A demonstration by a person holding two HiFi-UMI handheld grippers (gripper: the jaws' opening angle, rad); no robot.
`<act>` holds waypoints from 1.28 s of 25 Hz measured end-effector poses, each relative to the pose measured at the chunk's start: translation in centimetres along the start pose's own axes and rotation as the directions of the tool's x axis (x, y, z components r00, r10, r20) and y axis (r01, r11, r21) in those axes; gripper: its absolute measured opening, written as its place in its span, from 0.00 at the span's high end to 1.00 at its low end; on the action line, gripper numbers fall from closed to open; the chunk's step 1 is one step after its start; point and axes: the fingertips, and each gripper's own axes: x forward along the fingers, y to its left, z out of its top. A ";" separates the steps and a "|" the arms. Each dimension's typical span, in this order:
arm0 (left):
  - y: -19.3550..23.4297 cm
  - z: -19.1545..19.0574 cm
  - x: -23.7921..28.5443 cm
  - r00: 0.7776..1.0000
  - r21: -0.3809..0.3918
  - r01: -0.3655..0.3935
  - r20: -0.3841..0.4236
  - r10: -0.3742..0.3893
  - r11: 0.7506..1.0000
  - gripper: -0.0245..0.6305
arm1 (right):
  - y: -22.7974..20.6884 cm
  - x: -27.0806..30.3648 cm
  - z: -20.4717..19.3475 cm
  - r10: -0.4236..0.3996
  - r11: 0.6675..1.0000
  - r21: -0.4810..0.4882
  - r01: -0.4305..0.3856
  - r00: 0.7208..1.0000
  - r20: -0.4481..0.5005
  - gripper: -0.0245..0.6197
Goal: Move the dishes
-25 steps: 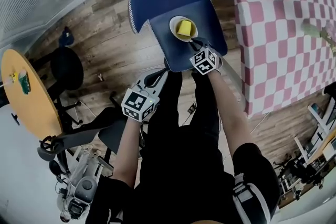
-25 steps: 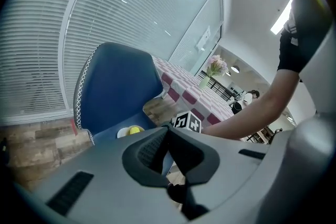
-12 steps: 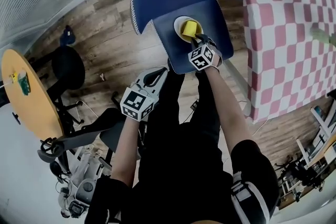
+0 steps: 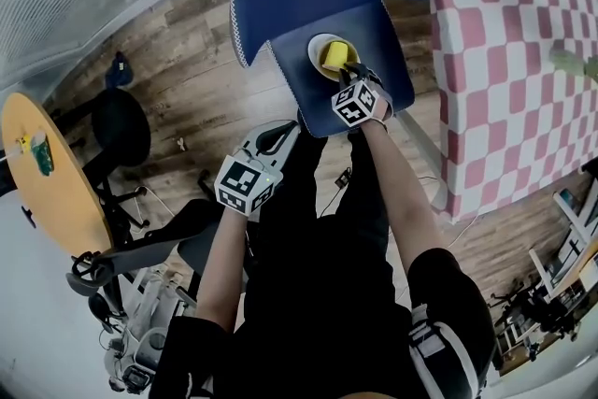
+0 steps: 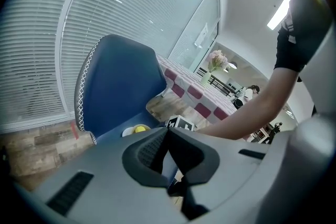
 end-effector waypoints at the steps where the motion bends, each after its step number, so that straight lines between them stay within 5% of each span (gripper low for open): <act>1: -0.1 0.1 -0.1 1.000 0.002 0.001 -0.001 -0.001 1.000 0.93 | -0.1 -0.2 0.0 -0.006 1.000 0.000 0.006 1.000 0.000 0.87; 20: -6.7 5.8 -5.8 0.998 0.046 0.053 0.023 -0.054 0.998 0.93 | -2.3 -13.0 2.1 -0.080 0.993 0.082 0.080 0.997 0.000 0.91; 32: -13.7 9.6 -10.1 0.986 0.183 0.160 0.011 -0.164 0.970 0.93 | -3.5 -26.7 0.9 -0.181 0.944 0.279 0.179 0.983 -0.021 0.91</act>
